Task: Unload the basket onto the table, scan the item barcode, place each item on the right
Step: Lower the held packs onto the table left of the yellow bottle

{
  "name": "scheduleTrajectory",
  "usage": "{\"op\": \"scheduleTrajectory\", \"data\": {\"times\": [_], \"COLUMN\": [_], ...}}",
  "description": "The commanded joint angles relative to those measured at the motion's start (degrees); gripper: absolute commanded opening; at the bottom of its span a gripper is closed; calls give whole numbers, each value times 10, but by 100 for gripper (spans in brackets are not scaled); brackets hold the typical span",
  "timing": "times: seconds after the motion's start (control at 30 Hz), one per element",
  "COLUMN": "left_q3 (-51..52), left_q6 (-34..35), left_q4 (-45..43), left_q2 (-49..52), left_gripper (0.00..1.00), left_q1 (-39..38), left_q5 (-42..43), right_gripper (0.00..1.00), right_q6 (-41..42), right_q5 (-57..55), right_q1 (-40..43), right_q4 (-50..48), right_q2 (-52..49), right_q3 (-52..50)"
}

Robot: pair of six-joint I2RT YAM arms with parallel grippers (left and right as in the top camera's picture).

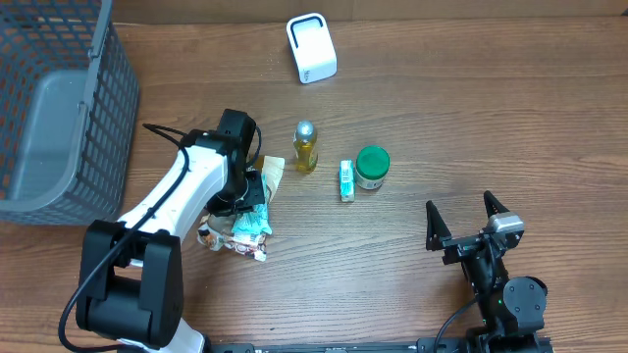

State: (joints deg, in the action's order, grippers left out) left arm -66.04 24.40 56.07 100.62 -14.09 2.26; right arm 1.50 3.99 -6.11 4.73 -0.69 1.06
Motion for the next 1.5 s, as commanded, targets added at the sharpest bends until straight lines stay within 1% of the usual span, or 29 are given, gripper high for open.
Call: {"op": "scheduleTrajectory", "data": {"times": [0.0, 0.1, 0.2, 0.23, 0.37, 0.67, 0.83, 1.0, 1.1, 1.23, 1.33, 1.37, 1.4, 1.47], "left_q3": [-36, -66, -71, -71, -62, -7, 6, 7, 7, 7, 7, 7, 7, 7], "left_q6": [-7, -7, -6, -6, -6, -4, -8, -37, -39, -38, -25, -20, -19, -19], "left_q4": [18, 29, 22, 21, 12, -49, -50, -74, -91, -101, -100, -99, -99, -96], "left_q2": [-2, -7, -8, -6, -6, -6, -6, -6, -6, -6, -6, -6, -6, -6], "left_gripper": [4, 4, 4, 4, 4, 6, 9, 11, 11, 12, 14, 17, 22, 25], "left_q1": [2, 2, 2, 1, -9, -43, -45, -45, -45, -45, -45, -45, -45, -45], "left_q5": [32, 77, 133, 140, 137, 136, 89, 31, 40, 79, 83, 83, 83, 76], "right_gripper": [100, 100, 100, 100, 100, 100, 100, 100, 100, 100, 100, 100, 100, 100], "right_q6": [-1, -1, -1, -1, -1, -1, -1, -1, -1, -1, -1, -1, -1, -1], "right_q5": [-7, -7, -7, -7, -7, -7, -7, -7, -7, -7, -7, -7, -7, -7], "right_q1": [-3, -3, -3, -3, -3, -3, -3, -3, -3, -3, -3, -3, -3, -3], "right_q4": [-1, -1, -1, -1, -1, -1, -1, -1, -1, -1, -1, -1, -1, -1], "right_q2": [5, 5, 5, 5, 5, 5, 5, 5, 5, 5, 5, 5, 5, 5], "right_q3": [-6, -6, -6, -6, -6, -6, -6, -6, -6, -6, -6, -6, -6, -6]}}
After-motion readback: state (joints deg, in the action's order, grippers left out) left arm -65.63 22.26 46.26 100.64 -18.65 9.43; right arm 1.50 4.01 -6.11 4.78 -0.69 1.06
